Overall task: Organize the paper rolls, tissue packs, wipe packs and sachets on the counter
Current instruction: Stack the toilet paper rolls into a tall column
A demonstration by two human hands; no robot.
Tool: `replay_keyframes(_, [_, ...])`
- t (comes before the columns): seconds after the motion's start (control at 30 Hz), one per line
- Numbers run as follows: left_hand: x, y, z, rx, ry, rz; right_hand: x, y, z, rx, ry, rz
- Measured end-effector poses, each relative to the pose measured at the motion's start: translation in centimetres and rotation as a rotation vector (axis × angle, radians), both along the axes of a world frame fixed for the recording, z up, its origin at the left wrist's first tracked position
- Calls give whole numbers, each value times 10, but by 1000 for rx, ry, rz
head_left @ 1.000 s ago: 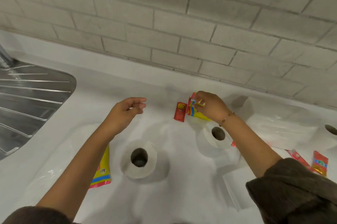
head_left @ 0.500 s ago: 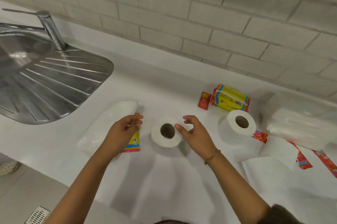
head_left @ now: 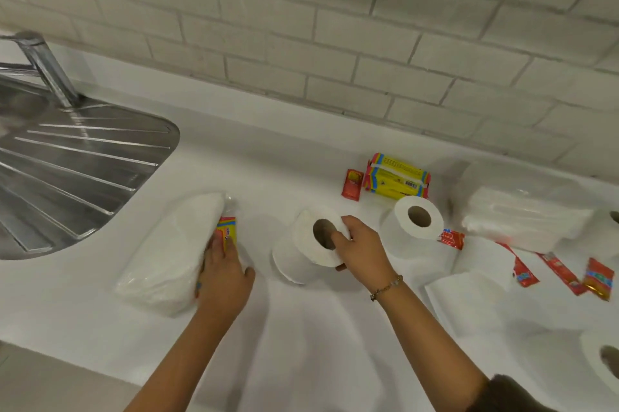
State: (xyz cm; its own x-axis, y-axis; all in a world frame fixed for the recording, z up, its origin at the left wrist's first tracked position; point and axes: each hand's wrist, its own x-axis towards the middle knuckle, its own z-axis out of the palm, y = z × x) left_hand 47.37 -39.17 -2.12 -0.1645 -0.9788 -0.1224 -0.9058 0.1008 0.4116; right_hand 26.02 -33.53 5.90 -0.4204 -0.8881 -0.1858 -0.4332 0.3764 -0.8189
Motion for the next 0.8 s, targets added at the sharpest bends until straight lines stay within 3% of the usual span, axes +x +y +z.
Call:
replay_keyframes(0.1, [-11,-1,-7,-20,-110,-23,-18,15,12,-77,-30,-81])
replay_keyframes(0.3, [-60,2,-7,-42,45,-324,-58,60,36,-106,23,-222])
replay_keyframes(0.53, [-122,11,1,-43,68,-593,-92,104,58,-102,62,-409])
replay_keyframes(0.63, [-138,10,3,0,102,-573,-102,119,61,-78,75,-460])
replay_keyframes(0.8, [-148,-2,5,68,-89,-468,-112,137,62,-54,100,-525])
